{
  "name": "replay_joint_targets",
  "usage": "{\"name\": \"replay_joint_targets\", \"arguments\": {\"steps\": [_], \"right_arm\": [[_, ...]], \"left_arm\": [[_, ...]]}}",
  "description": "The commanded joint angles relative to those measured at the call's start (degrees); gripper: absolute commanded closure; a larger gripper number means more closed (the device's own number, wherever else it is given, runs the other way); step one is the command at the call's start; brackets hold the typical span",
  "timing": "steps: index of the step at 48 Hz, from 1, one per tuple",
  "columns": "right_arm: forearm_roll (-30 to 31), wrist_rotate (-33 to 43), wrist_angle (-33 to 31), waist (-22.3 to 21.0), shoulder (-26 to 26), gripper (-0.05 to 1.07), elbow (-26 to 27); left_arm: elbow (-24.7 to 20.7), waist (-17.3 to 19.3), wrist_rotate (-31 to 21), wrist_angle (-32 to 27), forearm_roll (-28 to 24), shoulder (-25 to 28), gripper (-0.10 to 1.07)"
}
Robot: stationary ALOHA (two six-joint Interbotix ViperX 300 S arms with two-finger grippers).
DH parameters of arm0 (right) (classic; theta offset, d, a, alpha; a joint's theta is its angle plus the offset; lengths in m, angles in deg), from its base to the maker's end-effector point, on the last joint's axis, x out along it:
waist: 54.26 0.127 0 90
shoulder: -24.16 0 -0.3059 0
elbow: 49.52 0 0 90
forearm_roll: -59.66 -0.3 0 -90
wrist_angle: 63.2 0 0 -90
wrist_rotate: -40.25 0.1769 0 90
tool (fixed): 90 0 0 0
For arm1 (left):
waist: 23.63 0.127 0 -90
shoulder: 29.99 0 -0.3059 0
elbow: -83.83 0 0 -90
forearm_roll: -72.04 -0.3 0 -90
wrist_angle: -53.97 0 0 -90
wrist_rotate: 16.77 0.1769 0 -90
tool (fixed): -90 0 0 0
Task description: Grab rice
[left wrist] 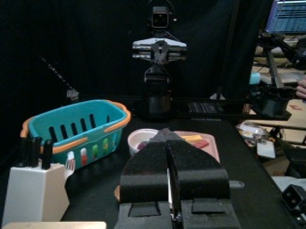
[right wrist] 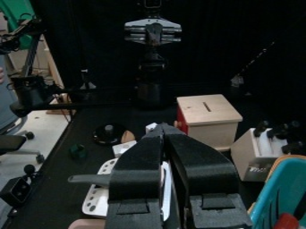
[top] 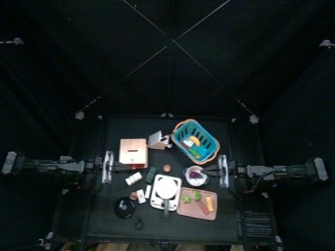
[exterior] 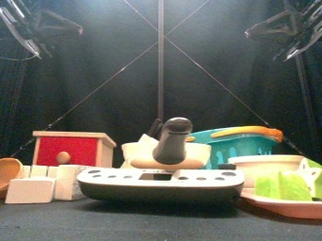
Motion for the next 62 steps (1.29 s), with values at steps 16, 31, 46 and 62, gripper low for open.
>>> {"name": "replay_joint_targets", "arguments": {"steps": [16,31,46,62], "right_arm": [[-0.6,0.2,0.7,-0.4,-11.6,1.01,2.9],[-5.0,1.8,0.8,-0.4,-14.6,1.01,4.5],[-12.6,2.5,0.7,1.9,-14.9,1.01,4.3],[-14.9,2.5,0.4,5.6,-16.3,1.01,4.2]], "left_arm": [[-1.5,-6.9,-0.2,0.4,3.1,7.5,0.99],[-5.2,-13.5,-0.1,-7.7,14.3,13.4,0.92],[-14.9,-12.1,-0.2,-25.1,16.5,20.3,0.9],[-19.0,-10.1,-0.4,-30.3,17.7,29.4,0.89]]}}
